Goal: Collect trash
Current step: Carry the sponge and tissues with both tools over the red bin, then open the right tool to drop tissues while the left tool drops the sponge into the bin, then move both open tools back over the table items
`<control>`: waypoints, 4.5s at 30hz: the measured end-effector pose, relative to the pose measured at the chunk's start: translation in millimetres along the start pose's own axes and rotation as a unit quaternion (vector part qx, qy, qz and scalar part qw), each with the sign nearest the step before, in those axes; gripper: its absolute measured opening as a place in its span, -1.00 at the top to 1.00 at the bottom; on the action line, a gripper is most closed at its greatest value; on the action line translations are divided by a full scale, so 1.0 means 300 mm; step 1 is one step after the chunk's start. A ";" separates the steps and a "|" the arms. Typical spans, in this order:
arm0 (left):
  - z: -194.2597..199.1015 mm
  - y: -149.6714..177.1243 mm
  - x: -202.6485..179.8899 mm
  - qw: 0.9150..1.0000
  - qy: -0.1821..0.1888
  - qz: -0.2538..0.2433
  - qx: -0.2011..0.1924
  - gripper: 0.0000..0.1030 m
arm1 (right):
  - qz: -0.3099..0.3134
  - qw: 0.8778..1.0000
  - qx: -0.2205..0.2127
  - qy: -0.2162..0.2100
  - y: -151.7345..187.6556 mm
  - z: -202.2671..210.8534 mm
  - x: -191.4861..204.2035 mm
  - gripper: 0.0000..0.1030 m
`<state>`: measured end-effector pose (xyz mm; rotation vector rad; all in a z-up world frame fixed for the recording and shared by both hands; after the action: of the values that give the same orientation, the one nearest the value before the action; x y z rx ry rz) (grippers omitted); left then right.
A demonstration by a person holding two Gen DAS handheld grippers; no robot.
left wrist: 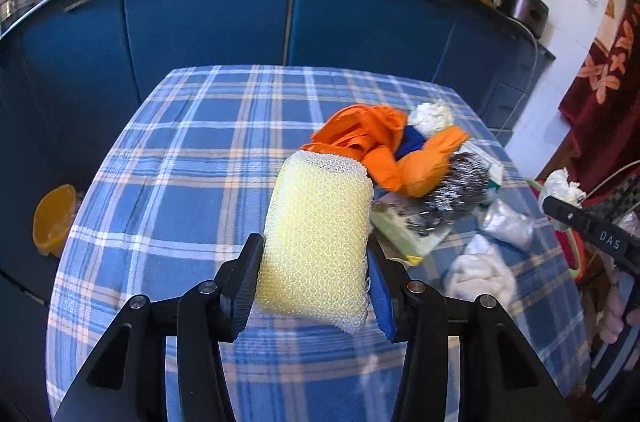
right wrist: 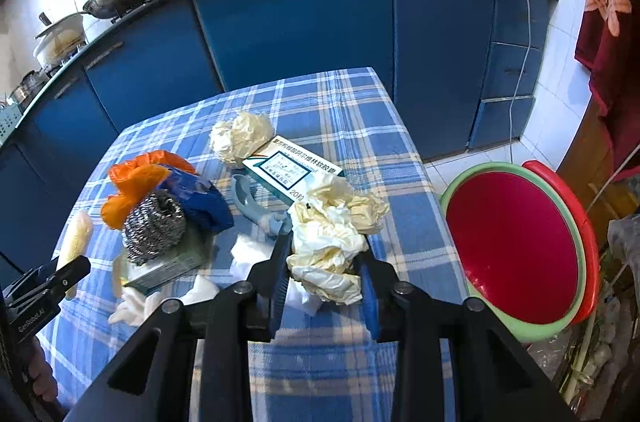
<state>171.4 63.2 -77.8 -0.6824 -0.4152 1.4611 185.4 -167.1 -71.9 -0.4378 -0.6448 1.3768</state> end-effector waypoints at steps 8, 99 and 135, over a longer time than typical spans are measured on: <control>0.067 0.002 -0.091 1.000 0.012 -0.001 -0.013 0.02 | -0.001 1.000 -0.012 -0.021 0.018 0.072 -0.022 0.34; -0.400 0.004 -1.175 0.962 0.125 -0.218 0.104 -0.12 | -0.189 0.978 0.004 0.087 0.145 -0.020 -0.863 -0.16; -0.222 -0.050 -0.999 0.977 0.098 -0.180 0.063 -0.41 | -0.172 0.982 -0.029 0.073 0.105 0.116 -0.721 -0.26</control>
<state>198.8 -242.8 -74.2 -0.6069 -0.2745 1.0567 124.6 -377.8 -101.1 -0.4464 -0.6086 0.9917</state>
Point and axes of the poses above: each gripper's, at about its wrist camera, not at the fingertips, and z roughly against the way its jaws point, x to its left, y to its underside, the point moved 8 cm from there along -z, roughly the way its jaws point, and after that the axes turned 3 degrees about x, right-handed, at the moved point
